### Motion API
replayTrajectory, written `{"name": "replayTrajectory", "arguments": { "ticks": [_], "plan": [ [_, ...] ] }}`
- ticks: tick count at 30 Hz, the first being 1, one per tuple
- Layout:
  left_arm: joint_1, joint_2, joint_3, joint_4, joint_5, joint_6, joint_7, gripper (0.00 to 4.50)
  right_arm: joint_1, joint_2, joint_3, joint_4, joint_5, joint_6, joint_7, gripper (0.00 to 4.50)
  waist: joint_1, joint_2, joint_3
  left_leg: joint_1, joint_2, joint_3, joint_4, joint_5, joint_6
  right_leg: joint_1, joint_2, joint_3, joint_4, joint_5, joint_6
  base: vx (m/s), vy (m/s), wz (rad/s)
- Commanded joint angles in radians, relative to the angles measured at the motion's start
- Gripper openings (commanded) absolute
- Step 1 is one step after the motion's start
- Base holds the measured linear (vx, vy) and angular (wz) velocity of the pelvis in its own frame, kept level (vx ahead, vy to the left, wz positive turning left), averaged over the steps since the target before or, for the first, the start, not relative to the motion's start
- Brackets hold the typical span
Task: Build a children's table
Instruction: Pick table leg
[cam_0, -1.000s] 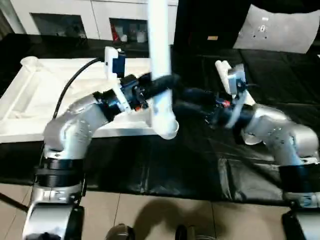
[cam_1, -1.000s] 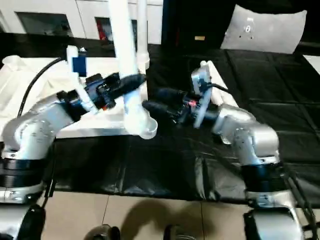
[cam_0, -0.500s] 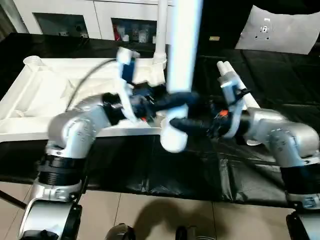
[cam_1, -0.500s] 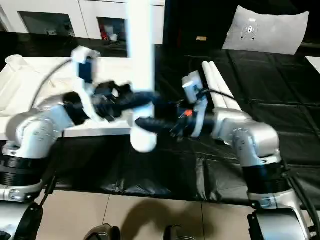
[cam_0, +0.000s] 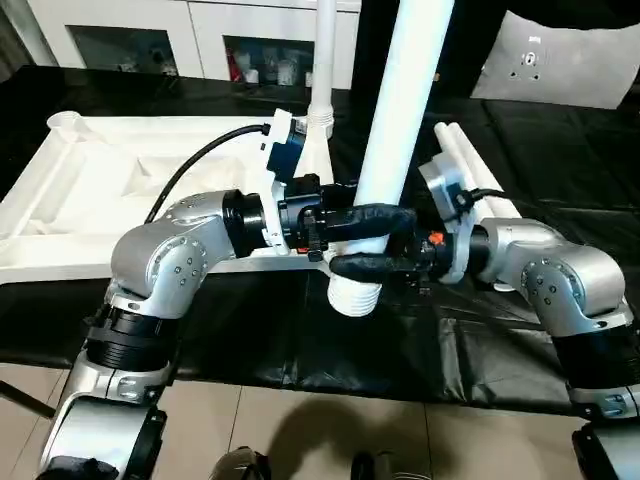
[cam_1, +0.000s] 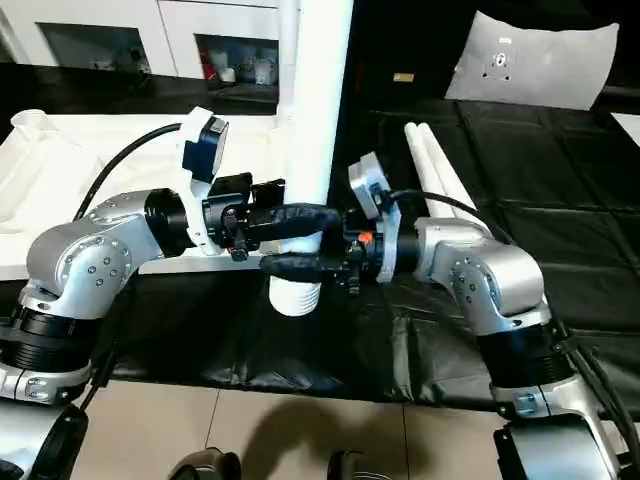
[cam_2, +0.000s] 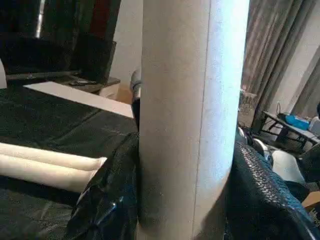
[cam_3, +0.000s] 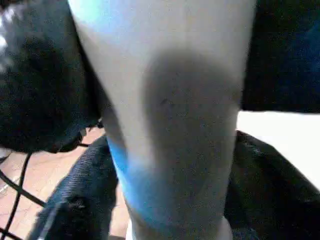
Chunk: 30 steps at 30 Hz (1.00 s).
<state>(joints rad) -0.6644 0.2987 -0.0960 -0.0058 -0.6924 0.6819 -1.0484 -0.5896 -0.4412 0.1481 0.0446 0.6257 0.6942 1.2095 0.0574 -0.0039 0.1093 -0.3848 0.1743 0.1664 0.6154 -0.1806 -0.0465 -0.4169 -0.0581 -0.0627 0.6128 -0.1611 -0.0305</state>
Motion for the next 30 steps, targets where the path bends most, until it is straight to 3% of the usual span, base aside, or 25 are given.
{"name": "replayTrajectory", "arguments": {
  "ticks": [1, 2, 3, 12, 24, 25, 30],
  "plan": [
    [-0.017, 0.006, -0.010, -0.027, 0.006, -0.017, -0.015, 1.93, -0.011, -0.007, 0.005, -0.004, -0.009, -0.012, 0.011, 3.06, 0.001, -0.015, -0.095, 0.011, 0.043, -0.007, -0.062, -0.080, 0.055, 0.068, -0.074, 0.048, -0.070, -0.270, -0.178, 0.000, 0.000, 0.00],
    [-0.017, 0.006, -0.011, -0.028, 0.005, -0.017, -0.015, 1.93, -0.011, -0.007, 0.004, -0.004, -0.009, -0.012, 0.011, 3.06, 0.001, -0.016, -0.096, 0.011, 0.042, -0.006, -0.061, -0.079, 0.056, 0.069, -0.075, 0.049, -0.070, -0.268, -0.179, 0.000, 0.000, 0.00],
    [-0.018, 0.005, -0.014, -0.030, 0.005, -0.017, -0.015, 1.93, -0.011, -0.005, 0.004, 0.000, -0.007, -0.014, 0.012, 2.72, 0.002, -0.015, -0.096, 0.011, 0.042, -0.006, -0.061, -0.077, 0.056, 0.068, -0.075, 0.049, -0.070, -0.265, -0.180, 0.000, 0.000, 0.00],
    [-0.017, -0.004, -0.021, -0.036, 0.012, -0.020, -0.015, 1.93, -0.015, 0.013, -0.004, 0.013, -0.001, -0.015, 0.013, 2.04, 0.003, -0.012, -0.099, 0.011, 0.043, -0.007, -0.060, -0.075, 0.056, 0.069, -0.075, 0.049, -0.067, -0.240, -0.193, 0.000, 0.000, 0.00],
    [-0.018, -0.001, -0.037, -0.039, 0.041, -0.021, 0.002, 1.91, -0.001, 0.018, -0.002, 0.007, -0.004, -0.015, 0.016, 1.96, 0.005, -0.009, -0.098, 0.011, 0.043, -0.008, -0.060, -0.079, 0.057, 0.070, -0.074, 0.048, -0.067, -0.241, -0.195, 0.000, 0.000, 0.00],
    [-0.018, -0.001, -0.037, -0.041, 0.038, -0.019, -0.002, 2.47, 0.001, 0.018, -0.001, 0.006, -0.005, -0.016, 0.015, 1.96, 0.004, -0.009, -0.098, 0.011, 0.043, -0.008, -0.060, -0.078, 0.057, 0.070, -0.075, 0.048, -0.067, -0.239, -0.196, 0.000, 0.000, 0.00],
    [-0.013, 0.002, -0.047, -0.065, 0.035, -0.006, -0.002, 2.95, 0.013, 0.023, 0.003, 0.000, -0.010, -0.020, 0.007, 1.93, 0.004, -0.009, -0.098, 0.011, 0.044, -0.008, -0.061, -0.080, 0.057, 0.069, -0.075, 0.048, -0.066, -0.232, -0.203, 0.000, 0.000, 0.00]
  ]
}}
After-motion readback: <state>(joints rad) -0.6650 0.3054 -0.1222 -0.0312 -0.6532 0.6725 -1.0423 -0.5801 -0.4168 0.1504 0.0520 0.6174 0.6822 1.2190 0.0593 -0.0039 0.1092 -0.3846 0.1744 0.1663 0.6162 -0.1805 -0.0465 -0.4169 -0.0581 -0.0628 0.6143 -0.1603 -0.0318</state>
